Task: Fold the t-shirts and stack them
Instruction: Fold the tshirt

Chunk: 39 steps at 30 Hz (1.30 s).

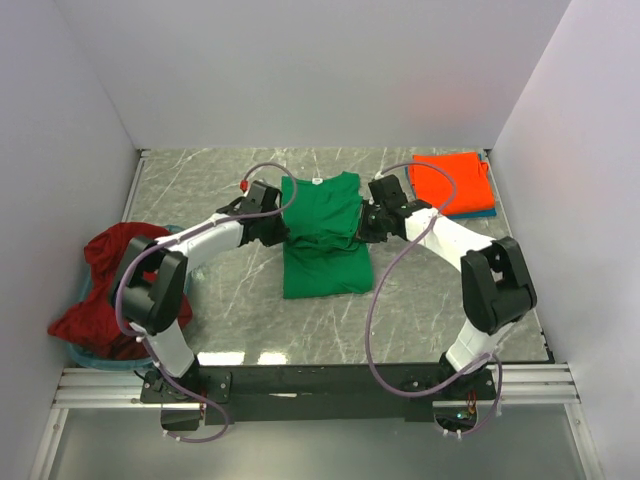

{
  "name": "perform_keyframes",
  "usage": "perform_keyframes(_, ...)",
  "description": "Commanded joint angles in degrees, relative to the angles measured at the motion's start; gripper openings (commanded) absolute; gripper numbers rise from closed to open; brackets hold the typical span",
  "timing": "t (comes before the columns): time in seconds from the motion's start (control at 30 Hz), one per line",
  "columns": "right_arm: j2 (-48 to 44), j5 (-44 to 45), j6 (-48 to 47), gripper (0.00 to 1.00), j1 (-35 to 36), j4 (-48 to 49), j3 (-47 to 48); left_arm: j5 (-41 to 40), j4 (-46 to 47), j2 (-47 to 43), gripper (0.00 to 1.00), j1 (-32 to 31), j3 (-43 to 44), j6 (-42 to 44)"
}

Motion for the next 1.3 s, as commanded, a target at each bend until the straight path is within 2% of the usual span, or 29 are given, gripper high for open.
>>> perform_keyframes(0.0,2.3,-1.8,-0.9,0.0,-1.1,2.1,3.0,0.7,1.1,1.8,0.01,0.6,2.9,1.6)
perform_keyframes(0.07,3.6,-2.4,-1.0,0.03,-1.4,2.1,3.8,0.2,0.5,3.0,0.04,0.7,3.5,1.5)
perform_keyframes(0.13,5.1,-2.8,-1.2,0.11,-1.6,1.9,4.7,0.0,0.3,3.4,0.09,0.7,3.9,1.6)
perform_keyframes(0.17,5.6,-2.9,-1.1,0.17,-1.6,1.8,5.1,0.0,0.3,3.5,0.18,0.8,4.1,1.7)
perform_keyframes(0.23,6.0,-3.6,-1.4,0.34,-1.7,0.7,6.3,0.1,0.4,3.5,0.27,0.8,4.4,1.9)
perform_keyframes(0.27,5.9,-3.7,-1.4,0.57,-1.7,0.5,6.4,0.1,0.3,2.9,0.39,0.8,4.4,1.9)
perform_keyframes(0.3,5.0,-4.0,-1.2,0.65,-1.6,0.6,6.4,0.0,0.5,2.3,0.5,0.8,4.1,2.0)
perform_keyframes(0.33,4.4,-4.0,-1.1,0.71,-1.7,0.8,6.0,-0.2,1.0,1.5,0.59,0.8,3.7,1.8)
perform_keyframes(0.37,3.5,-4.0,-1.2,0.78,-1.6,1.0,5.6,-0.4,1.3,-0.2,0.76,0.8,2.7,1.6)
perform_keyframes(0.47,-0.9,-3.7,-0.8,0.84,-1.6,1.6,2.7,-1.4,1.0,-4.7,0.99,0.7,0.0,1.1)
perform_keyframes(0.7,-14.7,-4.2,0.3,0.86,-1.4,3.5,-10.3,-0.3,1.9,-16.9,0.99,-0.2,-10.7,-1.7)
perform_keyframes(0.87,-21.8,-5.2,2.0,0.87,-1.5,5.6,-20.5,-1.0,1.9,-22.6,1.0,-5.2,-18.9,-5.0)
perform_keyframes(1.07,-22.5,-5.8,3.9,0.89,-1.4,7.7,-26.0,-0.4,4.3,-25.4,1.0,-7.3,-27.2,-9.2)
perform_keyframes(1.27,-20.0,-3.9,4.8,0.86,-1.4,8.8,-27.9,0.5,7.3,-24.1,0.98,-8.4,-29.2,-10.3)
